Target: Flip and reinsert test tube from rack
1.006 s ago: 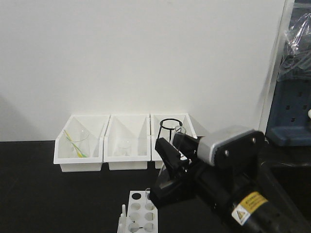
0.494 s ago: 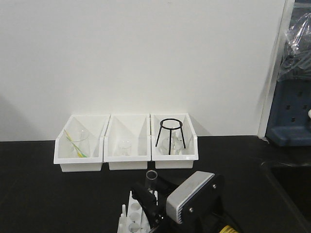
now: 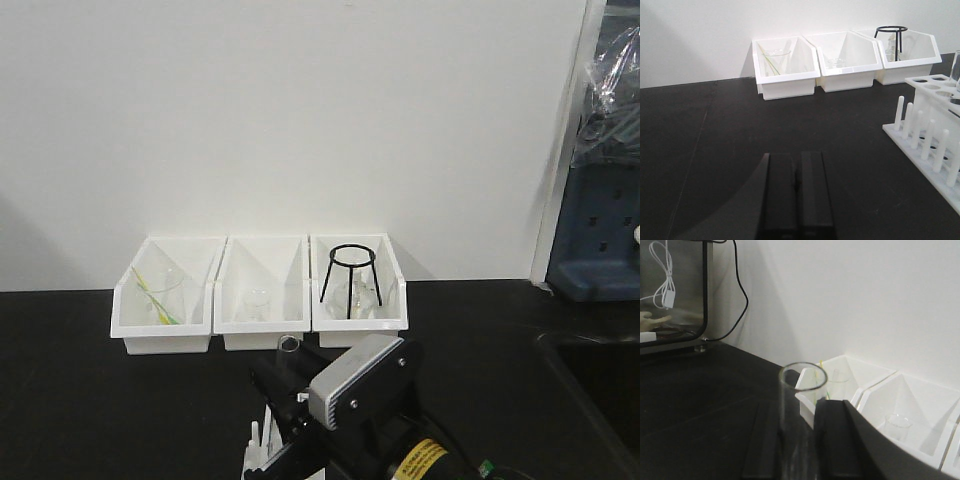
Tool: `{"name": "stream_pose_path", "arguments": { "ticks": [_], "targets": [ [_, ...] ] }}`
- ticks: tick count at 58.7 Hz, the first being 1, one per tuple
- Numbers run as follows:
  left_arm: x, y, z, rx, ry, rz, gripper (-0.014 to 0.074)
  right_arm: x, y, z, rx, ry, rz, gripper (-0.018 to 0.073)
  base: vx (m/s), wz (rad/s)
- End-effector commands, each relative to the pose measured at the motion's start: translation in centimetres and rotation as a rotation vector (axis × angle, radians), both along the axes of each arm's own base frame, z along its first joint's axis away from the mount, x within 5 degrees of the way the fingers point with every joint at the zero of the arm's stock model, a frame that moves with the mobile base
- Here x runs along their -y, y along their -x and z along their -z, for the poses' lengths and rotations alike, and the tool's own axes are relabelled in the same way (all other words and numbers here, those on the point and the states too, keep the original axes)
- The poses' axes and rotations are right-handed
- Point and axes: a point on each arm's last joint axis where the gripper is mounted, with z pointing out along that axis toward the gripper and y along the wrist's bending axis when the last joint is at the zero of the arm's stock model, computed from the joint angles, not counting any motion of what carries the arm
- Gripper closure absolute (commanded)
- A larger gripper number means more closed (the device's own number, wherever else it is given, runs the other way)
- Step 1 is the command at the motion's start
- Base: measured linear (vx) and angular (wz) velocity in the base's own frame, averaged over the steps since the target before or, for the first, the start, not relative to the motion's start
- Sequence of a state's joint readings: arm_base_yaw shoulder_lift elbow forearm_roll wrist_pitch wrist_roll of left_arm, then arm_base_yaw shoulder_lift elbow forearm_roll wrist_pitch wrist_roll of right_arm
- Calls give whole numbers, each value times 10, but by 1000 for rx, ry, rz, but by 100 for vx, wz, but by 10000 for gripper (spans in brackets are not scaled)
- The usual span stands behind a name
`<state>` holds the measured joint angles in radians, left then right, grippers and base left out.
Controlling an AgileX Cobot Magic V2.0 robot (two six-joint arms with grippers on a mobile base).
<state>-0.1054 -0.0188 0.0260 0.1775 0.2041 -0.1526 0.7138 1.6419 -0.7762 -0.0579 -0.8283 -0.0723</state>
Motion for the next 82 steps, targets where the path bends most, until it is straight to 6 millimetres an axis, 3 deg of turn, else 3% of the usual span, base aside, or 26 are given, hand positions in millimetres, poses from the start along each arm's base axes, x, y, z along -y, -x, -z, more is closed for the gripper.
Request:
{"name": "stream_pose_path", "arguments": {
  "ticks": [1,39,61,71,82],
  "targets": [
    [1,0,-9,92,23,14,603,0,-3,-19,88,-70,4,570,0,0],
    [1,0,-9,92,23,14,603,-11,-16,31,-4,8,3,570,0,0],
    [1,0,-9,92,23,14,603,-13,-19,44,-36,31,8,559,0,0],
    [1,0,-9,92,23,14,603,-12,-20,45,-48,30,27,501,0,0],
    [1,0,-9,92,23,14,603,-12,-20,45,-50,32,28,363,0,0]
  ]
}}
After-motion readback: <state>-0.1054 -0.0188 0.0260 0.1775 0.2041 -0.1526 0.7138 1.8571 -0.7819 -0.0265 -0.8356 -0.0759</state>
